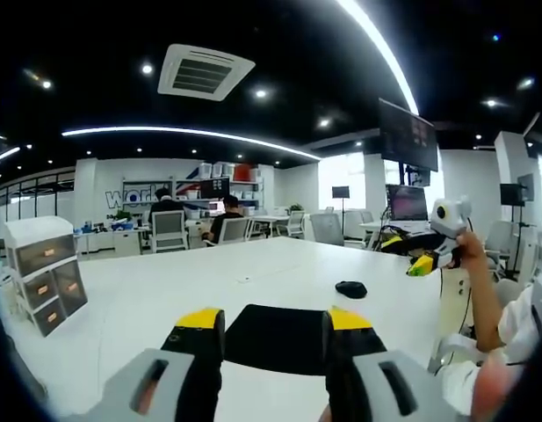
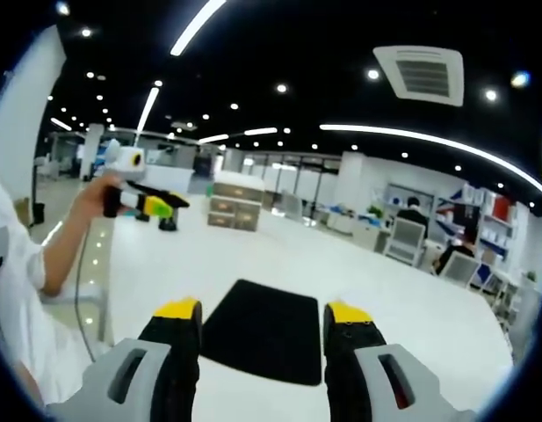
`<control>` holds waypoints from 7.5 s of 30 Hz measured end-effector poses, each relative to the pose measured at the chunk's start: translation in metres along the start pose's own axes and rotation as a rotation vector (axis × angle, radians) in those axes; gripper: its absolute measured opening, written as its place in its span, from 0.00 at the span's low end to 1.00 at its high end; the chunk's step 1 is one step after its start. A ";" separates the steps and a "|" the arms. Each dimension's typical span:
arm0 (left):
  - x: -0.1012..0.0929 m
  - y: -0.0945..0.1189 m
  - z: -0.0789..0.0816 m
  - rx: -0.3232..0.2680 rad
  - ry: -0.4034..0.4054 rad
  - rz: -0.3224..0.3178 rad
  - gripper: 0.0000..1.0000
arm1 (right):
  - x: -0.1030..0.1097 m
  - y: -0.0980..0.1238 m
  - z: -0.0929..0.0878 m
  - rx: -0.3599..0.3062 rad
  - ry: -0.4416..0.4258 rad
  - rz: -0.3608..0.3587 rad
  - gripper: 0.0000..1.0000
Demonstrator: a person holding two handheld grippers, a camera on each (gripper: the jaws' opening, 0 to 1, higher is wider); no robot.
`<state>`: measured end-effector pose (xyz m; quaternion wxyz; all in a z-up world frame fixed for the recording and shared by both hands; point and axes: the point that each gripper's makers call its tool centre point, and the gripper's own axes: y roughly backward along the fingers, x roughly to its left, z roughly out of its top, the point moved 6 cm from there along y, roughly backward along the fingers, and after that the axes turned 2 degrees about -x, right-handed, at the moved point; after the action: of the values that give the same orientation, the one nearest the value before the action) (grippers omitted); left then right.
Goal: Arrange the mouse and mouse pad neatly on the desk surface
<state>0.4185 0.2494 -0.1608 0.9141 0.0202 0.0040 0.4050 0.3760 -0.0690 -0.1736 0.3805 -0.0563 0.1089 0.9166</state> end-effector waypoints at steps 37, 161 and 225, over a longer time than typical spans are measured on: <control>-0.002 -0.005 -0.006 0.036 -0.010 -0.015 0.45 | 0.042 -0.061 -0.048 0.164 -0.028 0.181 0.54; -0.004 -0.006 -0.008 0.046 -0.012 -0.028 0.45 | 0.048 -0.117 -0.107 0.251 -0.077 0.193 0.07; -0.007 -0.009 -0.008 0.050 -0.015 -0.039 0.45 | 0.027 -0.066 -0.027 -0.007 -0.072 0.081 0.05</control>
<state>0.4204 0.2386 -0.1694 0.9210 0.0461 0.0077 0.3868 0.4045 -0.0116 -0.2148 0.3468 -0.0200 0.0940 0.9330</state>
